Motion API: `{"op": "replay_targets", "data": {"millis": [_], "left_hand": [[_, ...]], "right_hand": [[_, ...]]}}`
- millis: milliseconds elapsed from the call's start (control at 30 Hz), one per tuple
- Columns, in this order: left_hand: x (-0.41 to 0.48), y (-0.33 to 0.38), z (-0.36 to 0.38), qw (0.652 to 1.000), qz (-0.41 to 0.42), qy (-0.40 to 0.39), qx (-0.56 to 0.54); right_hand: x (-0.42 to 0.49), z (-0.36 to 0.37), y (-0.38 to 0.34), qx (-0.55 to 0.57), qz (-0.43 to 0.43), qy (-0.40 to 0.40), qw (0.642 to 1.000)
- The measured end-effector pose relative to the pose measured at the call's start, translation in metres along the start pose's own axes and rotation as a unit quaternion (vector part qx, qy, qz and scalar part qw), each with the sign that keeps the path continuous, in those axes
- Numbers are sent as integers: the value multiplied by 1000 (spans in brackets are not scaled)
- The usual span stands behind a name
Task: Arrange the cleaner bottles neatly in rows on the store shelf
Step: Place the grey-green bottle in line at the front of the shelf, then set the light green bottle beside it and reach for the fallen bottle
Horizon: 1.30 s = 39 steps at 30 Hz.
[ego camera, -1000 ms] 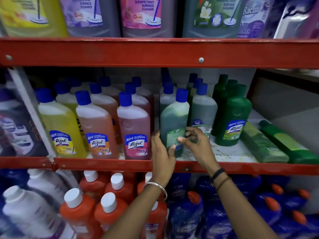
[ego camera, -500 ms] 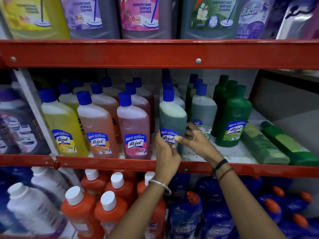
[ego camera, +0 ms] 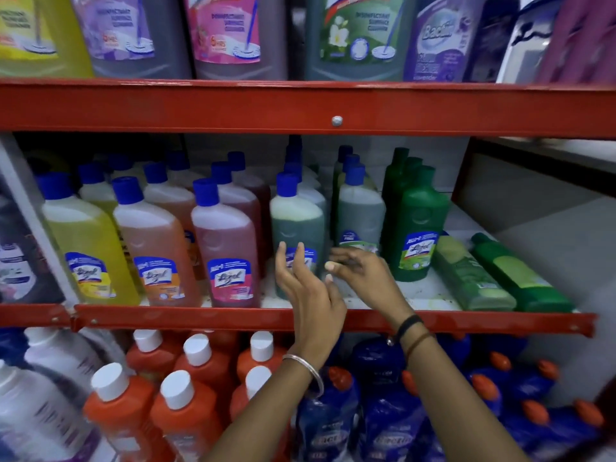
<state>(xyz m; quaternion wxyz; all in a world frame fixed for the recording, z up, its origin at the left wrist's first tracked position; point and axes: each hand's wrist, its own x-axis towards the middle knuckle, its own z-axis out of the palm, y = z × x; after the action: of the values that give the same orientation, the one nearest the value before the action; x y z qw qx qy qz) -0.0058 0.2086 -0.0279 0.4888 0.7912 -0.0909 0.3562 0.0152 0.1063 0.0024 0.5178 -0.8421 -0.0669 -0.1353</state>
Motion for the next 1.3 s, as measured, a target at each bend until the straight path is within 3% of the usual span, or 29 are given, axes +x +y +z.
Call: {"op": "replay_targets", "data": {"millis": [133, 233, 300, 400, 533, 700, 833, 900, 1000, 1100, 1300], "left_hand": [[-5, 42, 29, 992, 79, -56, -85], [-15, 71, 65, 969, 74, -200, -121], [-24, 83, 99, 948, 25, -299, -104], [-26, 92, 146, 920, -89, -374, -72], [-21, 103, 185, 886, -210, -407, -69], [-3, 101, 205, 860, -320, -387, -95], [-1, 89, 213, 771, -452, -358, -271], [-6, 83, 210, 753, -462, -359, -299], [-13, 88, 193, 776, -421, -374, -286], [-18, 95, 163, 796, -355, -399, -284], [-21, 82, 100, 819, -237, -410, -325]], "right_hand": [[-27, -87, 17, -13, 2, 111, 994], [-40, -144, 46, -196, 55, 222, 954], [-47, -166, 62, -315, 142, 216, 913], [-49, -170, 70, -354, 250, 154, 888], [-37, -176, 71, -364, 258, 121, 887], [-26, -196, 69, -272, 283, 94, 915], [-21, -198, 79, -165, 255, 147, 941], [-19, -199, 80, -89, 263, 154, 948], [-29, -200, 74, 54, 299, 117, 946], [-46, -201, 72, 172, 269, 103, 942], [-71, -178, 51, 227, 141, 81, 960]]}}
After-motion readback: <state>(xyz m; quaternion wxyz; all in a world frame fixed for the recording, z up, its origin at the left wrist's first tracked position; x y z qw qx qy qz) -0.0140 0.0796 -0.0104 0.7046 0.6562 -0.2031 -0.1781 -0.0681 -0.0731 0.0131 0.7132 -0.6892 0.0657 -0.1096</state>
